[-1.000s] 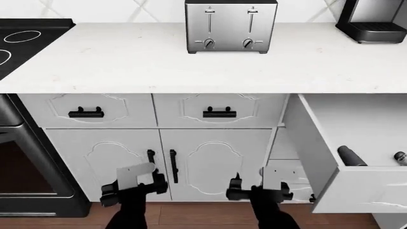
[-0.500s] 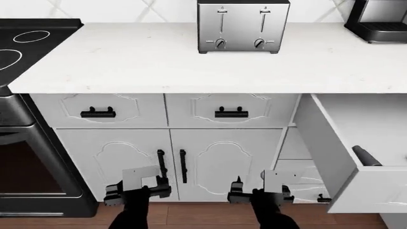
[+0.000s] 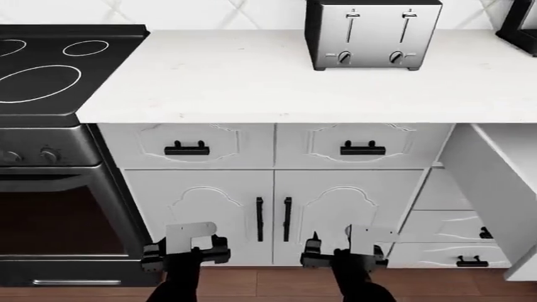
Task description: Pick and place the shaker into the drawer. Then close the cabinet.
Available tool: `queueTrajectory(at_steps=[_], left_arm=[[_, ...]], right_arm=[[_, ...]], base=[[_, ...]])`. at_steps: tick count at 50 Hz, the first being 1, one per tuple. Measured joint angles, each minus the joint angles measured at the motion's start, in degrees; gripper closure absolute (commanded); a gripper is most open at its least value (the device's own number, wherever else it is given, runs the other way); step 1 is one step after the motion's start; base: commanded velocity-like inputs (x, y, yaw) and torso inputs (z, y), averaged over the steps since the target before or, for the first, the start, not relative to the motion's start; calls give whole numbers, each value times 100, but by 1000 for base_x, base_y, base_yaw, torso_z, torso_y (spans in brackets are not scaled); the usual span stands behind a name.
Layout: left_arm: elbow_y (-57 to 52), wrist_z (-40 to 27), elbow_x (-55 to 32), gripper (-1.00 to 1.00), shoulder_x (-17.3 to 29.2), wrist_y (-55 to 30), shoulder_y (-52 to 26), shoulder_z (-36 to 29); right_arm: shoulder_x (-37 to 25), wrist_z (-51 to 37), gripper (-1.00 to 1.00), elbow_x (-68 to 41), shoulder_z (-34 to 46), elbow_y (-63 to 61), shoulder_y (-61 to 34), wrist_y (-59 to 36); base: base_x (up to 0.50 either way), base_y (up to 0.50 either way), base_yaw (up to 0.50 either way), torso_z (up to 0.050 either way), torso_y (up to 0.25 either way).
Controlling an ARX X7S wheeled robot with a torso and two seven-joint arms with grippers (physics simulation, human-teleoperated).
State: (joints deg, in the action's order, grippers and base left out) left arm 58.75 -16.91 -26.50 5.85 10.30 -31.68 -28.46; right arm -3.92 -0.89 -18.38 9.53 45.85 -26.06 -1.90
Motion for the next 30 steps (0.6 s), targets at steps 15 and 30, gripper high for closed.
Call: queueTrajectory(at_steps=[15,30], left_arm=[[-72,-10,53,-100,31,22,38,-71],[-170,-15,215,-100,46,162,96,-247]], right_arm=[[-24,-27,-100,-182,-13,-49,27,1],[-60,-93,-100,-386,-108,-20,23,15]], base=[[0,441,0,0,0],[0,0,0,0,0]])
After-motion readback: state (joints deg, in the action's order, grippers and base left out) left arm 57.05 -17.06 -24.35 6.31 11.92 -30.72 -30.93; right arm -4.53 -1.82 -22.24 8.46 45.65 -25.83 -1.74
